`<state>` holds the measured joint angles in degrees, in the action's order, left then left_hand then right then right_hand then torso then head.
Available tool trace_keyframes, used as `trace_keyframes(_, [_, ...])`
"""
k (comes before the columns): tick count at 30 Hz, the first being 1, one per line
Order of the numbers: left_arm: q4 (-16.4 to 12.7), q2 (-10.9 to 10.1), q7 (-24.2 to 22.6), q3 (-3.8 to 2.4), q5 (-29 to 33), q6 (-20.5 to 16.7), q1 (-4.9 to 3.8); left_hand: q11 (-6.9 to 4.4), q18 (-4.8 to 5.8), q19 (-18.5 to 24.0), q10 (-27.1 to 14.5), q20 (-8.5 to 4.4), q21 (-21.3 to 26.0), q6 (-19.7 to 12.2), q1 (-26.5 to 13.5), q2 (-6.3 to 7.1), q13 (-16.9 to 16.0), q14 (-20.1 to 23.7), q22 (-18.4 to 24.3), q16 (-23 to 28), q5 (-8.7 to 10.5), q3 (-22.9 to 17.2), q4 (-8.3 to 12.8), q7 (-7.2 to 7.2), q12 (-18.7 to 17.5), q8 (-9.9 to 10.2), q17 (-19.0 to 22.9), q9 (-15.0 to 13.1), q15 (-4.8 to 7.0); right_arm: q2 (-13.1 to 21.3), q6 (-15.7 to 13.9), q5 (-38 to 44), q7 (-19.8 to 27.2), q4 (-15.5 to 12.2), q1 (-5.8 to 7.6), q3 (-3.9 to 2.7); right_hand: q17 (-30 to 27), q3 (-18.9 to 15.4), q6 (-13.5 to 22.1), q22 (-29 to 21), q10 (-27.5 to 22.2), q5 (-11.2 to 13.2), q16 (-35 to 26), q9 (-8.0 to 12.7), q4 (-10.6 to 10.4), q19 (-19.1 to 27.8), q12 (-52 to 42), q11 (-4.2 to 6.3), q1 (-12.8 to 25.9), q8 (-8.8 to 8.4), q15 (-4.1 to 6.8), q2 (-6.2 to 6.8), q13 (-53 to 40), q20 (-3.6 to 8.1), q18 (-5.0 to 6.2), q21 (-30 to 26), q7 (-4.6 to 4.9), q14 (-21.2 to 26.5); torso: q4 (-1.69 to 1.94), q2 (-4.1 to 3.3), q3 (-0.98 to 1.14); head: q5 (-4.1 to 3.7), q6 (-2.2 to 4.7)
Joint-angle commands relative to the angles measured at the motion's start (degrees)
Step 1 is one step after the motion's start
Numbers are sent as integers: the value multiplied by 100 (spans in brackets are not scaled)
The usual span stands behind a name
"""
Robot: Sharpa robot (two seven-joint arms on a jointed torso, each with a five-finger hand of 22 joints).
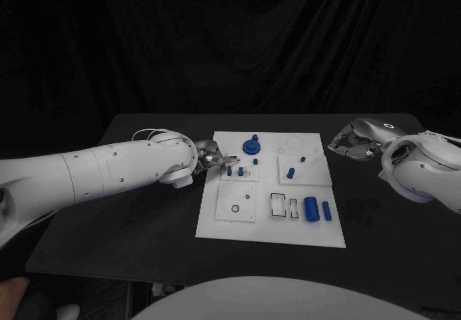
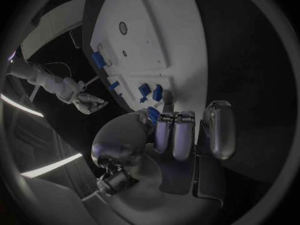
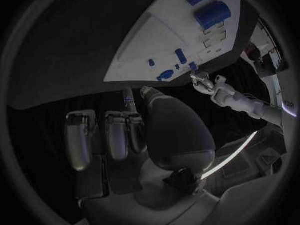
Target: Assemble the parts on the task board
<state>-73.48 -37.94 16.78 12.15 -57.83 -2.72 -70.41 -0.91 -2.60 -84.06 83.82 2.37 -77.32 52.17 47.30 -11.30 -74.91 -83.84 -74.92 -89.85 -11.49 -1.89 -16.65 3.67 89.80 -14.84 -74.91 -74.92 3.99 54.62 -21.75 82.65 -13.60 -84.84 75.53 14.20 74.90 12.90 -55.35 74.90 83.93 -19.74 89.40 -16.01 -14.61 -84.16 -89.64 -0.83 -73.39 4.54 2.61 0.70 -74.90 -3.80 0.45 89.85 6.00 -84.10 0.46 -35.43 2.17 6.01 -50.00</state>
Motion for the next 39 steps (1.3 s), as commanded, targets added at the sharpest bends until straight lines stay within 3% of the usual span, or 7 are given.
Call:
trace_keyframes(1, [-45, -29, -422, -6, -195, -531, 0, 3, -28, -92, 618, 14, -45, -40, 237, 44, -1509, -616, -1130, -15, -131, 81, 3, -54, 20, -165, -1509, -181, -12, 15, 29, 14, -109, -6, -3, -4, 1397, 8, 29, 1510, 607, -34, -39, 10, 31, -584, -36, 6, -74, -18, 29, 17, -1510, 29, -45, 15, -4, -562, -1, 3, 1, 3, 0])
trace_keyframes(10, [-38, -99, -411, -7, -369, -395, -170, -17, -29, -92, 618, -2, -45, -158, 690, 125, -1509, -616, -1128, -15, -343, 116, 27, -70, 20, -383, -1509, -175, 5, 14, 18, 14, -124, 1, -2, -4, 1396, 10, 28, 1510, 607, -38, -40, 10, 34, -584, -36, 6, -77, -18, 29, 17, -1510, 28, -45, 15, -3, -562, 1, -1, 0, -5, 0])
trace_keyframes(13, [78, -32, -406, -7, -382, -52, -307, -21, -29, -88, 618, -9, -42, -218, 956, 220, -1509, -616, -1127, -15, -446, 102, 111, -70, 20, -447, -1509, -170, 10, 5, 14, 14, -126, 9, -2, -4, 1396, 10, 28, 1510, 607, -38, -40, 10, 34, -584, -36, 6, -77, -18, 29, 17, -1510, 28, -45, 15, -3, -562, 0, 2, 1, -1, 0])
trace_keyframes(19, [490, 237, -127, -7, 32, 1170, -589, -22, -24, -89, 618, -9, -61, -213, 1338, 444, -1509, -616, -1134, -15, -256, 138, 305, -66, 20, -434, -1509, -135, 6, -29, 1, 14, -133, 22, -1, -4, 1396, 10, 28, 1510, 607, -38, -40, 10, 34, -584, -36, 6, -77, -18, 29, 17, -1510, 28, -45, 15, -3, -562, -16, 13, 19, -8, 0])
trace_keyframes(23, [873, 472, 403, -8, 746, 2051, -701, 31, -46, -28, 618, 21, 47, -236, 1805, 530, -1509, -616, -1102, -15, -18, 37, 635, -10, 20, 14, -1509, 221, -34, -40, -3, 14, -139, 28, 0, -4, 1396, 10, 28, 1510, 607, -38, -40, 10, 34, -584, -36, 6, -77, -18, 29, 17, -1510, 28, -45, 15, -3, -562, -2, 12, 15, -29, 0])
trace_keyframes(27, [1231, 707, 819, -8, 1112, 2588, -749, 81, -64, 19, 618, 68, 139, -183, 1812, 532, -1509, -616, -1074, -15, 118, 17, 695, 43, 20, 316, -1509, 518, -78, -47, -6, 14, -142, 32, 1, -4, 1396, 10, 28, 1510, 607, -38, -40, 10, 34, -584, -36, 6, -77, -18, 29, 17, -1510, 28, -45, 15, -3, -562, -10, 23, 29, -22, 0])
trace_keyframes(39, [1584, 1017, 1178, -8, 1317, 2873, -775, 115, -65, 12, 618, 105, 131, -4, 1605, 526, -1509, -616, -1077, -15, 434, 144, 607, 71, 20, 504, -1509, 737, -114, -30, 11, 14, -154, 23, 1, -4, 1398, 16, 23, 1510, 607, -45, -38, 10, 42, -584, -36, 5, -86, -16, 28, 20, -1510, 28, -45, 15, -3, -563, -24, 10, 12, 16, 0])
